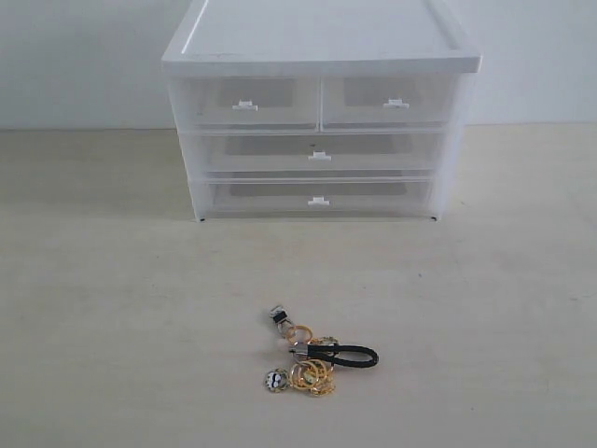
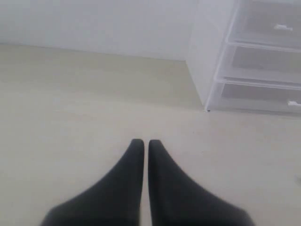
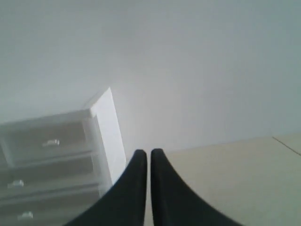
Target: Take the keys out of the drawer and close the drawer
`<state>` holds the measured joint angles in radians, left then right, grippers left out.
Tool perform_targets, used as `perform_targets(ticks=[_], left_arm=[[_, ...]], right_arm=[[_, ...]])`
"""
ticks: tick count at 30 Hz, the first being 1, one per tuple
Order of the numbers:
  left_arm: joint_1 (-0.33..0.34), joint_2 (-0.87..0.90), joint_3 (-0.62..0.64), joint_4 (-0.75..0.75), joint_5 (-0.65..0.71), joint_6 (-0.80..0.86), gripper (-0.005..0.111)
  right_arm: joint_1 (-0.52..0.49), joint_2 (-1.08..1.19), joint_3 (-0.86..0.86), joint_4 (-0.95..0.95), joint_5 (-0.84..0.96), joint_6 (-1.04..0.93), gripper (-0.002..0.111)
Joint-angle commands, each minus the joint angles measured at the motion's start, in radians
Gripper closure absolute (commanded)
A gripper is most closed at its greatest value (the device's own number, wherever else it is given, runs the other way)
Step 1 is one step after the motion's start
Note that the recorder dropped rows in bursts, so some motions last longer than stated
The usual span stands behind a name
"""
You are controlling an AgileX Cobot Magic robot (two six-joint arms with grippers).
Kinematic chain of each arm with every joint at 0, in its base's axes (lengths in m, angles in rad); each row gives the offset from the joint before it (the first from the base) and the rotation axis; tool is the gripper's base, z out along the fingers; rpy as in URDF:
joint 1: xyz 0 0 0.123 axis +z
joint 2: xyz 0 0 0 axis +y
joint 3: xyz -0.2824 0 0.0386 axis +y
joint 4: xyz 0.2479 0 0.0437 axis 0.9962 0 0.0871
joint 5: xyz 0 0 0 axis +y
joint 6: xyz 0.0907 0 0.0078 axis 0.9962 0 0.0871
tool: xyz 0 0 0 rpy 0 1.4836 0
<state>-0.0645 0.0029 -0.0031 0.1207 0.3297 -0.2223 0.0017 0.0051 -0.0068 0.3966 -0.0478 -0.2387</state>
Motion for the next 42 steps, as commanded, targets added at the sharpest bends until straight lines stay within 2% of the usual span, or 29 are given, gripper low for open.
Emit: perform_targets(ticks=[1,4,6,10,13,42], left_arm=[[0.003,-0.003,0.003,-0.009,-0.008,-0.01,0.103],[0.003,-0.003,0.003,-0.009,-0.008,-0.01,0.103],[0.003,-0.003,0.003,-0.009,-0.008,-0.01,0.103],[0.003,-0.003,0.003,-0.009,-0.008,-0.01,0.103],[0.003,-0.003,0.003,-0.009,-0.008,-0.01,0.103],[0.003,-0.003,0.003,-0.007,-0.012,-0.01,0.103]], right_arm=[[-0.003,-0.005,0.007,-0.009,0.145,-0.07,0.108],[-0.003,-0.005,0.007,-0.012,0.189,-0.051,0.108],[-0.003,-0.005,0.007,-0.079,0.213,-0.012,0.108],[-0.003,-0.005,0.007,-0.397,0.31,0.284,0.108],[-0.003,-0.005,0.007,-0.506,0.388,0.399,0.108],[-0.003,-0.005,0.007,-0.511,0.396,0.399,0.108]])
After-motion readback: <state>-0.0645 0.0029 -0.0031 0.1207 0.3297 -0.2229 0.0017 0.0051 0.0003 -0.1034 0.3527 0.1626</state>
